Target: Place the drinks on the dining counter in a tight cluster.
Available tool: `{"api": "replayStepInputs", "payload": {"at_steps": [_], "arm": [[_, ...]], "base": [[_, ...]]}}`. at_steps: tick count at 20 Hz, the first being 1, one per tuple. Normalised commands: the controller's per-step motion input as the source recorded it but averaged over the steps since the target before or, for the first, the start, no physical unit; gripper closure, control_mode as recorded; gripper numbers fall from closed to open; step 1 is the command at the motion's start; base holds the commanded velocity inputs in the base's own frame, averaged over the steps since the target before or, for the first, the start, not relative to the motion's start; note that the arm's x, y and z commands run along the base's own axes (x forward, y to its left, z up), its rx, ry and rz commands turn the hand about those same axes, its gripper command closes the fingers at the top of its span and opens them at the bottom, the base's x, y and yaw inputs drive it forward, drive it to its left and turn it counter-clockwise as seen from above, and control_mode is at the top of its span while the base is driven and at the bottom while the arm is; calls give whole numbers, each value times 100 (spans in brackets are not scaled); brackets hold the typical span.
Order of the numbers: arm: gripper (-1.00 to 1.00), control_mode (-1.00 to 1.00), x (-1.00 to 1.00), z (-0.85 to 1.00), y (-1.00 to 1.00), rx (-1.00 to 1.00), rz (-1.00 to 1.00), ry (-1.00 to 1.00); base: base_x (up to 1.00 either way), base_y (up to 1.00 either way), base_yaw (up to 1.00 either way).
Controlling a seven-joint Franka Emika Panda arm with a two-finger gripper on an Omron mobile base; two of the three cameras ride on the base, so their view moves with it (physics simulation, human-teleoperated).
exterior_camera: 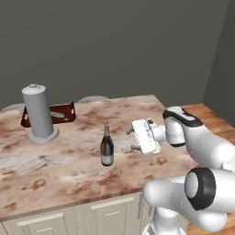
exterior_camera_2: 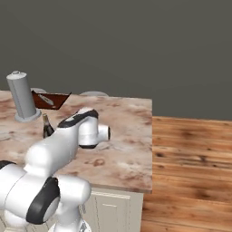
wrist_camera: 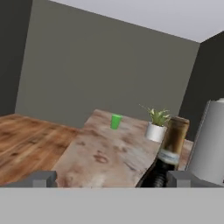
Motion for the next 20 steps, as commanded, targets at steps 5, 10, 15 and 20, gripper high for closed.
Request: {"api": "replayStepInputs", "payload": {"at_steps": [5, 10, 15, 20], "arm": [[-100, -100, -48, 43, -5, 0, 0, 4], [-100, -100, -58, 28, -12, 0, 0, 0], [-100, -100, -51, 17, -17, 0, 0, 1], [-100, -100, -28, 18, -20, 0, -4, 17]], "base": [[0, 0, 0], [0, 0, 0], [0, 0, 0], [0, 0, 0]]}}
